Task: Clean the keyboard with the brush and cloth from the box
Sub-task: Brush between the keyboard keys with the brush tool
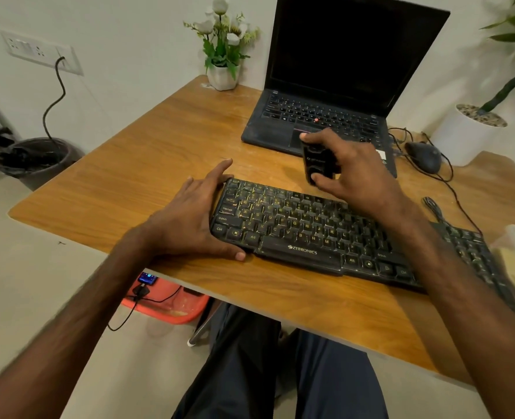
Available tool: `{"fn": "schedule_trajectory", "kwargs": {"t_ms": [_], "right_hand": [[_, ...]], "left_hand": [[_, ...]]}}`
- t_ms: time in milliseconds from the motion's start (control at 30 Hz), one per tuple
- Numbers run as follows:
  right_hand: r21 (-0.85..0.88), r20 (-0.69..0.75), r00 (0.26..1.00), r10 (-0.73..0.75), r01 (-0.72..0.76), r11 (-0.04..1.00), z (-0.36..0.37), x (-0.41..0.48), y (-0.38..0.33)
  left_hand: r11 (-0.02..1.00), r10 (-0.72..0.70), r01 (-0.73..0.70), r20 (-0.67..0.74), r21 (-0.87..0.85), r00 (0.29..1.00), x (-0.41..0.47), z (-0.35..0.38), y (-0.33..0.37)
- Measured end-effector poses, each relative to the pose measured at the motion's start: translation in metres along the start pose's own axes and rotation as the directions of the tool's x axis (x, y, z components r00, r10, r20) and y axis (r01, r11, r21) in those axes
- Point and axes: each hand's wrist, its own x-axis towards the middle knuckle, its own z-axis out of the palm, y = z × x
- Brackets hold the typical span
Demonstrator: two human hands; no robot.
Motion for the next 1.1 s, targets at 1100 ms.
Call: {"fn": "schedule_trajectory", "kwargs": {"t_ms": [1100], "right_hand": [[-0.093,0.113,0.988,-0.102,0.112,0.989,-0.012,0.004,0.01]], "left_hand": [[1.0,-0.029,0.029,0.001,-0.011,1.0,-0.002,0.0,0.002]]}}
